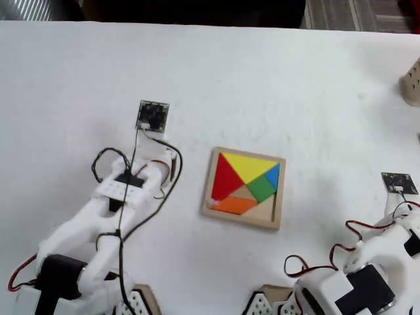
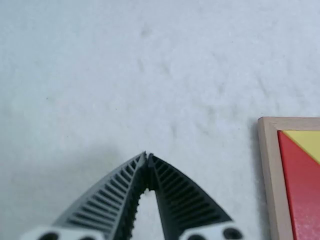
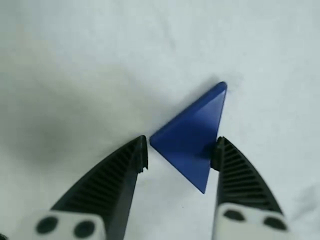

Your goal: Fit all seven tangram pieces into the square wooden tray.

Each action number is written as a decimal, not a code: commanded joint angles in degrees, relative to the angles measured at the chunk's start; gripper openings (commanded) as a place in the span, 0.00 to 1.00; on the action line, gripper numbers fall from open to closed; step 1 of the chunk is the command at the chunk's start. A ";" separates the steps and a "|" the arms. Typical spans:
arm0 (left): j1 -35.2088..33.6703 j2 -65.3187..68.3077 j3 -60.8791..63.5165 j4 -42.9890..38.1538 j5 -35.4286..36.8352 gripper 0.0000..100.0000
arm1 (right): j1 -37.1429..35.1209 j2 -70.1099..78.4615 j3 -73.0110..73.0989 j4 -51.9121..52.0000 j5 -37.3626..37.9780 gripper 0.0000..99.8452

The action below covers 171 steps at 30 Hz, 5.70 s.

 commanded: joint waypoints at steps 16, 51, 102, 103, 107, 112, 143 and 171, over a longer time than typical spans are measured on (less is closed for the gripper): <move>0.04 -0.48 -1.76 0.00 -0.35 0.02 | -0.22 -1.80 3.52 -7.16 -2.73 0.21; 0.04 -0.48 -1.76 0.00 -0.35 0.02 | 1.98 -2.42 -1.76 -2.86 -3.43 0.08; -7.87 -0.57 -5.36 0.35 0.18 0.02 | -73.89 -1.71 -12.75 8.57 -14.95 0.28; -7.78 -0.57 -5.27 0.35 0.18 0.02 | -73.80 -1.80 -12.75 8.57 -14.95 0.29; -7.52 -0.57 -5.19 0.35 0.18 0.02 | -73.54 -1.89 -13.01 9.10 -14.95 0.29; -7.43 -0.57 -5.10 0.44 0.18 0.02 | -72.31 -3.47 -14.51 14.11 -18.29 0.28; 15.60 13.05 -34.55 16.35 -19.08 0.02 | -19.30 -22.90 12.57 7.08 -32.44 0.02; 23.43 37.58 -56.18 34.99 -23.65 0.02 | -15.52 -20.09 14.33 6.73 -25.23 0.02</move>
